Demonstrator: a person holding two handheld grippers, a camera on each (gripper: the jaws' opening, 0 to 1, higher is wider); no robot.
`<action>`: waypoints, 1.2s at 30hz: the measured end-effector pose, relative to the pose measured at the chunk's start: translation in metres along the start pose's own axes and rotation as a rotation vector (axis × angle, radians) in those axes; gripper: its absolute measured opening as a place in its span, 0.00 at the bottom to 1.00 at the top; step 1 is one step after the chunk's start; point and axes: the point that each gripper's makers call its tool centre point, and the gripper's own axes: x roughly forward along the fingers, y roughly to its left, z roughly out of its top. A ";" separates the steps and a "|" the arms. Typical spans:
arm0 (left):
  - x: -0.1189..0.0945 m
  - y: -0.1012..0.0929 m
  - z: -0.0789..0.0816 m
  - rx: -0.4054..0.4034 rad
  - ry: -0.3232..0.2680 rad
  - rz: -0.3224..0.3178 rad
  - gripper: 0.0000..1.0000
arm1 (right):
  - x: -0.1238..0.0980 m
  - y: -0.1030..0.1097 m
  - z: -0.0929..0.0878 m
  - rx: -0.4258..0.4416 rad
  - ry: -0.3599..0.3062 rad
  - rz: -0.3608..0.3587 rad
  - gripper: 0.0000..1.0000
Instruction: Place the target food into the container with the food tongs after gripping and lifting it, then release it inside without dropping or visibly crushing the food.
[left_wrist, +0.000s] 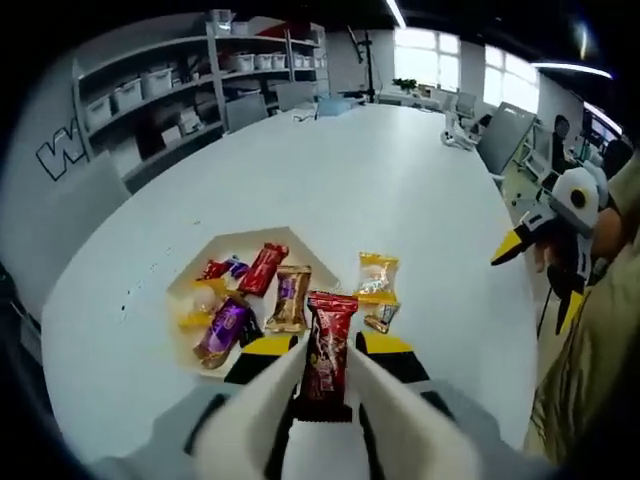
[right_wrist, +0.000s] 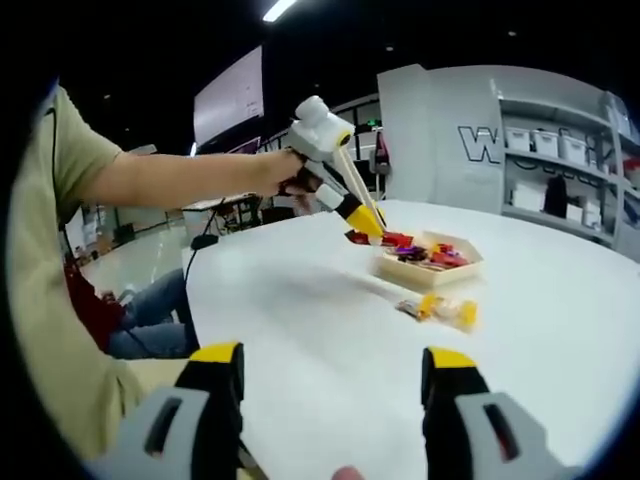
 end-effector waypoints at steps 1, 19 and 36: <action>0.001 0.004 0.001 -0.002 0.002 0.008 0.21 | 0.000 0.000 0.000 0.001 -0.001 0.000 0.70; 0.025 0.041 0.009 -0.045 0.019 0.084 0.22 | 0.001 0.002 -0.002 0.000 0.004 0.005 0.71; 0.032 0.055 -0.001 -0.058 0.050 0.103 0.25 | 0.000 0.001 -0.003 0.005 0.007 0.000 0.71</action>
